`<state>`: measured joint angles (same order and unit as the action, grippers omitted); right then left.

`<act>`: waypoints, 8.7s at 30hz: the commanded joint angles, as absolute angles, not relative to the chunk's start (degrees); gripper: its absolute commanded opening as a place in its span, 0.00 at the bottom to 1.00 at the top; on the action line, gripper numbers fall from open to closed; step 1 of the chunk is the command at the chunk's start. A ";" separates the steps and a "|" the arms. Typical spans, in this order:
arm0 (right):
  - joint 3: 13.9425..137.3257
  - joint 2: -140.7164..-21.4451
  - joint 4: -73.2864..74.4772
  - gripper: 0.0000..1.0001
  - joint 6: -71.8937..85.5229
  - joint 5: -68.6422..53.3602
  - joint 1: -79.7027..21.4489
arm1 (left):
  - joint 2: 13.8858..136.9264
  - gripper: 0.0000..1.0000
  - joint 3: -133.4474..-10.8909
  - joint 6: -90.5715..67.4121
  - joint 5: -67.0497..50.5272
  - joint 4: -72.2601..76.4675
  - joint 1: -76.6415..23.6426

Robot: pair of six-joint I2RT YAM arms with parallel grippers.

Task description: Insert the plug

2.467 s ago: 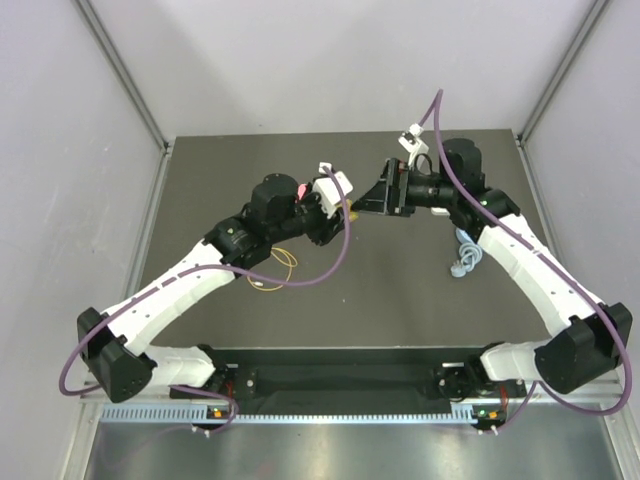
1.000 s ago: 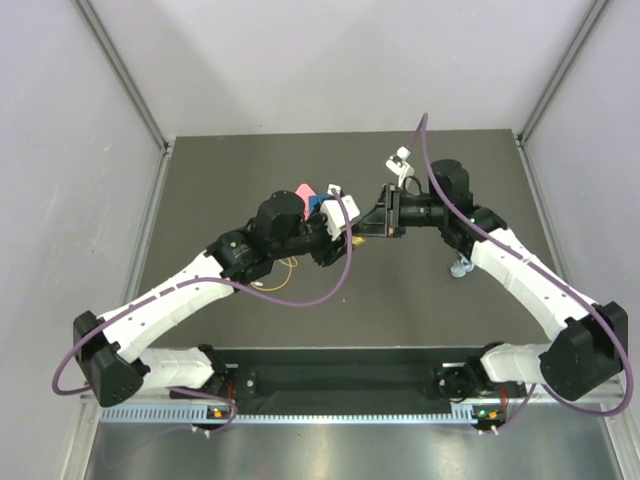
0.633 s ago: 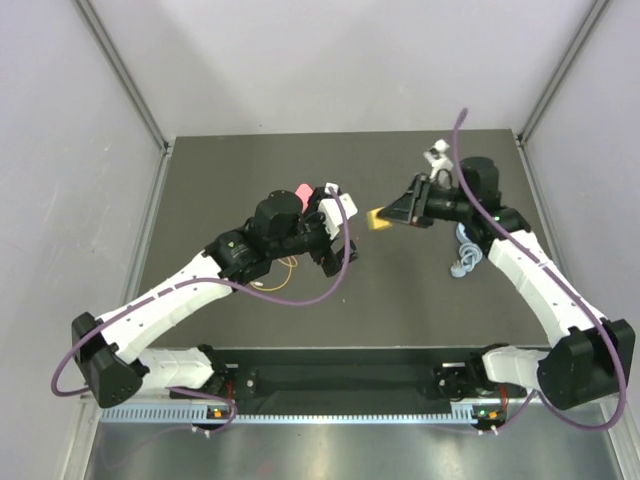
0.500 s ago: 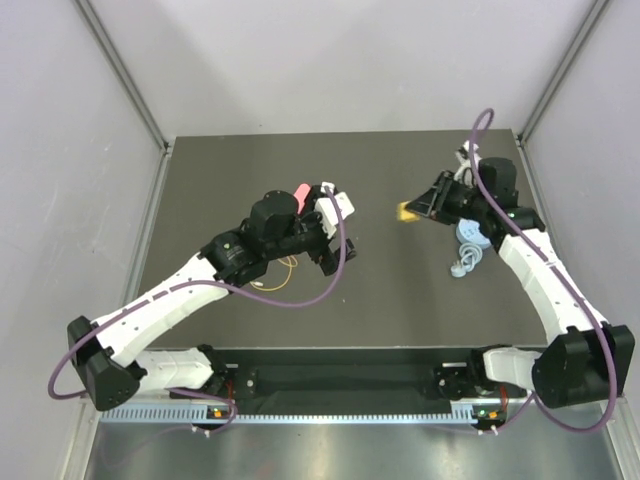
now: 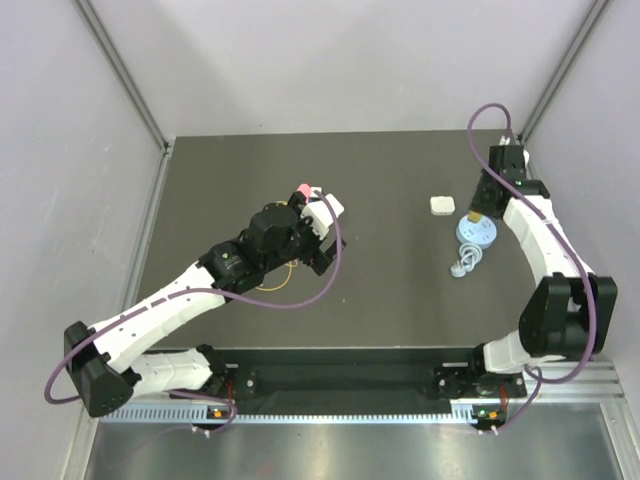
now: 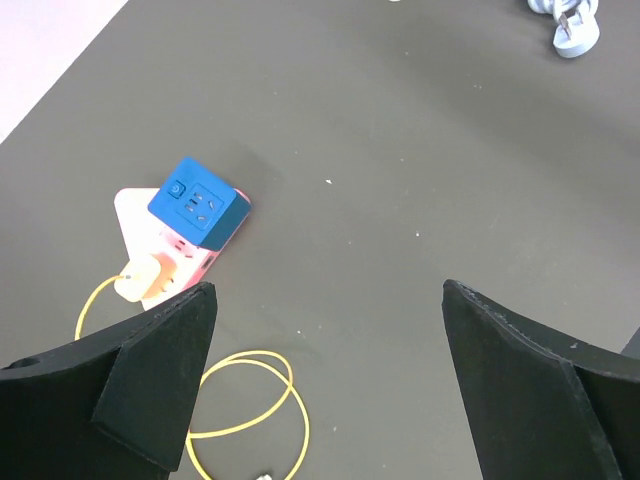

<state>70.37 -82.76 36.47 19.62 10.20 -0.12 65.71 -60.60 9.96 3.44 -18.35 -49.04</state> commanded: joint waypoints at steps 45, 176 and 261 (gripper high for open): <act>59.49 -81.65 43.76 0.00 27.52 11.07 -16.61 | 62.93 0.98 -57.48 9.05 8.09 -12.66 -52.82; 79.28 -95.55 31.56 0.73 -42.72 -21.63 -12.57 | 53.44 0.96 -52.65 12.13 12.57 -6.68 -53.79; 77.53 -86.06 23.64 0.17 -3.87 -8.53 -18.59 | 63.28 0.78 -70.66 -33.13 -17.73 -20.83 -25.94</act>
